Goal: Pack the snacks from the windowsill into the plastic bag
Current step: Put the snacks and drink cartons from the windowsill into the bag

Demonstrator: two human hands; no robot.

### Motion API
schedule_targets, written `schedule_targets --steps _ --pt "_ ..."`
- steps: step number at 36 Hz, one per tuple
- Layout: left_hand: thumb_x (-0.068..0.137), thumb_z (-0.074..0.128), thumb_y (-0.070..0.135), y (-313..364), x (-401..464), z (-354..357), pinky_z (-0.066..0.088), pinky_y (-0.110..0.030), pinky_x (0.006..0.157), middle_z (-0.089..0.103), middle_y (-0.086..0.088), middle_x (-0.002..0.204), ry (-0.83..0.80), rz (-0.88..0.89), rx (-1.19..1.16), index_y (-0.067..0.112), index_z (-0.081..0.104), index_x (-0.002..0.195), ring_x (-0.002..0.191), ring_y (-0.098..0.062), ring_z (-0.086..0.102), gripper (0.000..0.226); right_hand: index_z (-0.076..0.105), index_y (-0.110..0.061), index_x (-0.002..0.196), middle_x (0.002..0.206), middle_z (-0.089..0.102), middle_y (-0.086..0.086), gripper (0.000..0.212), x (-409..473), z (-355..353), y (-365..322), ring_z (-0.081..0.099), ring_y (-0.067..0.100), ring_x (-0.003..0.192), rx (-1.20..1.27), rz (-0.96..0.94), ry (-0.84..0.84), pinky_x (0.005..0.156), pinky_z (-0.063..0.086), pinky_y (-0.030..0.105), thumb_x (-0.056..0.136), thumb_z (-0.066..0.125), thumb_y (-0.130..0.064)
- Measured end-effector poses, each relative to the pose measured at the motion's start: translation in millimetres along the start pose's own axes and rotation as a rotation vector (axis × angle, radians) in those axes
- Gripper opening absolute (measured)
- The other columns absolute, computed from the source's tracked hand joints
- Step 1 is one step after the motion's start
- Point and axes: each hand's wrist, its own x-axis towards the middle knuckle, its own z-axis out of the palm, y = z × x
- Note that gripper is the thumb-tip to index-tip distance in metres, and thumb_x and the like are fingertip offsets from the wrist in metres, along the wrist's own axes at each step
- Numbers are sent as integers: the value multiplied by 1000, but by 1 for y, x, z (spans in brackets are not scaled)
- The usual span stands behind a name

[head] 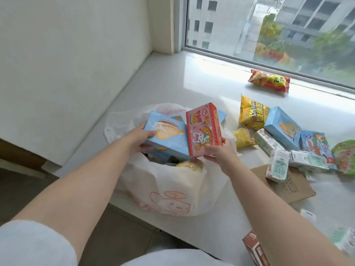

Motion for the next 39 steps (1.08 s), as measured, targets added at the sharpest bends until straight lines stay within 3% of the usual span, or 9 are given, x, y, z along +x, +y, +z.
schedule_targets --steps 6,9,11,14,17,21,25,31,39 --pt "92 58 25 7 8 -53 47 -25 68 62 5 89 -164 -85 392 38 53 115 75 -13 58 27 45 -10 125 104 67 7 42 5 5 -3 64 23 94 -178 102 -319 88 51 38 87 61 -4" --pt "87 61 33 -3 9 -56 47 -31 79 61 1 111 -146 -41 800 39 48 118 97 -20 58 34 56 -18 116 107 68 6 30 4 20 -6 61 26 104 -418 127 -448 100 46 40 88 62 -10" --pt "83 63 36 -12 11 -49 43 -26 84 59 -1 125 -147 56 898 31 48 129 109 -20 56 49 55 -19 118 109 66 4 30 1 35 -4 59 25 105 -589 91 -456 94 46 35 90 61 -14" --pt "88 63 24 -19 12 -42 36 -19 81 58 -3 129 -134 173 928 23 50 130 112 -16 54 44 52 -17 127 108 62 -1 40 -1 53 5 59 17 99 -768 -19 -381 88 49 30 89 63 -24" --pt "87 62 29 -18 17 -44 41 -22 82 62 -2 125 -81 199 1008 30 56 126 112 -22 56 39 48 -23 128 112 46 -1 55 -3 59 15 52 17 104 -1067 -108 -287 88 48 31 82 66 -47" --pt "93 49 30 2 17 -36 46 -32 88 60 0 126 258 265 1079 32 60 123 113 -25 56 32 52 -23 124 114 44 0 62 -3 62 20 49 18 108 -1259 -150 -213 88 46 32 77 63 -61" --pt "97 38 21 25 8 -2 45 -37 82 56 -2 123 426 592 1106 24 60 122 112 -26 53 33 54 -20 126 119 50 1 53 -6 52 13 51 19 111 -1243 -228 -156 88 45 33 84 60 -52" --pt "96 42 23 48 -1 75 43 -31 79 59 1 116 247 857 1046 22 62 117 106 -21 55 29 63 -17 116 116 60 3 29 -6 -1 -13 55 19 109 -1045 -425 126 89 43 32 93 53 -32" --pt "94 45 29 66 3 185 45 -32 82 55 2 123 40 767 1104 25 59 120 109 -23 54 30 63 -15 114 118 60 5 27 17 -122 -30 55 21 107 -1040 -256 281 87 42 31 92 53 -26"
